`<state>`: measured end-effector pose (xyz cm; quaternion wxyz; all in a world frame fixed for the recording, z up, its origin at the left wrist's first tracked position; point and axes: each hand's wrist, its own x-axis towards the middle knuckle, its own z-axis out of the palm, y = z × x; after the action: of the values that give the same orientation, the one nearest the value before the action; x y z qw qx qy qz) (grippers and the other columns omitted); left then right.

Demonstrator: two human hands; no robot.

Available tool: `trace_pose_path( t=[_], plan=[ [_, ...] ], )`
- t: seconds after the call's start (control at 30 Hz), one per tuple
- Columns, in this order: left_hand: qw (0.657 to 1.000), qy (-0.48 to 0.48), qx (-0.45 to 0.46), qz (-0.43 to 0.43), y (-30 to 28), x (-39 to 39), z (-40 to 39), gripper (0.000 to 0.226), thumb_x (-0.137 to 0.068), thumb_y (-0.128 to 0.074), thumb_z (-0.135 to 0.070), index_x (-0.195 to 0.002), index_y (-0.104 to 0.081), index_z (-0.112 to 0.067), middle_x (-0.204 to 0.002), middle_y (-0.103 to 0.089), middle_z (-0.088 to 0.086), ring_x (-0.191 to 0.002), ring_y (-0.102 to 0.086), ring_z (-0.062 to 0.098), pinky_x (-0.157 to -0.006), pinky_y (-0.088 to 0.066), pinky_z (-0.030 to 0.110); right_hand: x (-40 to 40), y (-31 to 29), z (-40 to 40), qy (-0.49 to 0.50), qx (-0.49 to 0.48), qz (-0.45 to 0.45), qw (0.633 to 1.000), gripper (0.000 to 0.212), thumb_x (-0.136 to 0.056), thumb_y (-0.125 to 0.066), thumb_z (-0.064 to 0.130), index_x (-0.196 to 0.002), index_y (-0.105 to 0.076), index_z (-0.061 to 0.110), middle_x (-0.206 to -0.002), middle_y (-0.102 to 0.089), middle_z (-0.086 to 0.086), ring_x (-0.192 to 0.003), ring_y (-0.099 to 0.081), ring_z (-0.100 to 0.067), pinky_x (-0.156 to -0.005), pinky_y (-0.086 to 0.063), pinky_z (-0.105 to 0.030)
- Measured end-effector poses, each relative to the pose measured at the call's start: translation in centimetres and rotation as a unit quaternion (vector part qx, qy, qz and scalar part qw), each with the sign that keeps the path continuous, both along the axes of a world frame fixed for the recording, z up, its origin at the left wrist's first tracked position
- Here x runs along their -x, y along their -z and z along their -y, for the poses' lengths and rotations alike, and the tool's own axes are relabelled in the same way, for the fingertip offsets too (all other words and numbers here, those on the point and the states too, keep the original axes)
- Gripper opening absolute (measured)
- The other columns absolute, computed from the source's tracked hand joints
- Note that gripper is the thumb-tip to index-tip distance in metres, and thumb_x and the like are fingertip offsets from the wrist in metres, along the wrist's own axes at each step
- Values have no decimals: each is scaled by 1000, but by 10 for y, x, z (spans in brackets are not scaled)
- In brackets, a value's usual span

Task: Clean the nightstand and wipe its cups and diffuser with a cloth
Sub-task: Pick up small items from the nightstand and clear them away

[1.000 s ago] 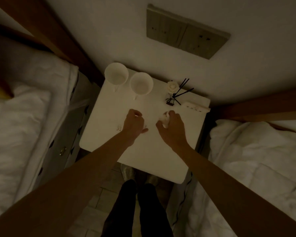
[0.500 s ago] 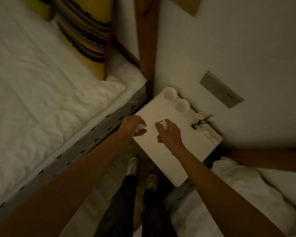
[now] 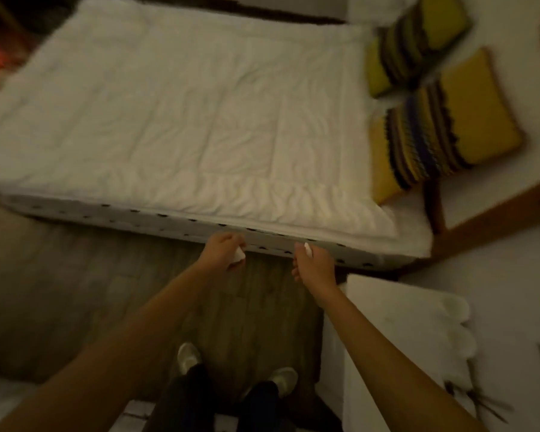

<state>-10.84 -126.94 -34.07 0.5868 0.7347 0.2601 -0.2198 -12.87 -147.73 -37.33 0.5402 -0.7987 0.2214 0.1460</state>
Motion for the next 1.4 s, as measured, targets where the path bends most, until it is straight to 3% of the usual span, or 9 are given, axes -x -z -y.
trace_pose_path(
  t=[0.13,0.23,0.33,0.53,0.6,0.7,0.83,1.07,1.4],
  plan=[
    [994,-96,-40,31,-4,15,-116,28,-99,-52,-16,-75,-64,-10,-75,-65,8,-55,-56,17,-37,-42,18,-29,-9,-110,-126,31,-7,992,41,-102,-43,39,-74,-60,13,-65,-62,-4,-54,-60,-12,-57,-54,-33],
    [984,-170,-47,28,-5,36,-203,24,-101,-51,-19,-86,-64,-7,-76,-65,6,-57,-58,16,-36,-43,16,-42,-14,-208,-195,50,-9,980,43,-103,-42,38,-74,-61,13,-65,-62,-3,-53,-58,-13,-51,-48,-26],
    [971,-229,-55,27,-4,56,-282,27,-101,-53,-20,-76,-61,-12,-69,-61,6,-56,-57,17,-34,-41,15,-48,-18,-302,-259,63,-13,964,43,-103,-42,35,-69,-60,15,-64,-62,-4,-54,-58,-15,-50,-42,-23],
    [940,-337,-46,13,-18,88,-430,24,-99,-55,-17,-77,-60,-9,-69,-58,9,-57,-56,19,-50,-48,27,-47,-40,-482,-357,59,4,932,47,-103,-41,38,-71,-63,11,-65,-62,-6,-57,-57,-17,-54,-45,-26],
    [934,-354,-46,18,-26,93,-462,20,-99,-54,-17,-85,-62,-5,-73,-58,10,-58,-56,19,-45,-47,25,-47,-45,-521,-382,53,16,923,49,-103,-41,37,-78,-67,4,-69,-64,-9,-60,-58,-19,-59,-46,-30],
    [919,-390,-45,24,-40,103,-512,20,-99,-53,-18,-94,-64,-2,-75,-60,10,-60,-58,20,-51,-51,28,-44,-54,-579,-423,50,40,904,49,-102,-41,38,-83,-67,0,-74,-67,-15,-66,-61,-29,-62,-50,-37],
    [895,-443,-43,43,-53,109,-578,23,-99,-51,-18,-82,-63,-8,-74,-60,7,-62,-58,19,-50,-51,27,-54,-63,-652,-479,43,71,874,50,-99,-42,41,-87,-66,-1,-78,-67,-20,-66,-61,-29,-63,-51,-40],
    [872,-485,-35,53,-60,73,-686,30,-101,-47,-21,-76,-61,-12,-76,-62,8,-65,-60,20,-55,-52,28,-108,-68,-761,-505,70,83,856,43,-101,-43,36,-88,-69,4,-88,-71,-18,-86,-68,-37,-84,-57,-53],
    [848,-525,-60,48,-73,-36,-902,30,-98,-49,-16,-72,-63,-10,-68,-62,6,-54,-59,17,-52,-50,25,-247,-80,-971,-547,64,115,827,42,-99,-43,29,-79,-64,-2,-80,-69,-16,-79,-67,-35,-80,-57,-51]
  ],
)
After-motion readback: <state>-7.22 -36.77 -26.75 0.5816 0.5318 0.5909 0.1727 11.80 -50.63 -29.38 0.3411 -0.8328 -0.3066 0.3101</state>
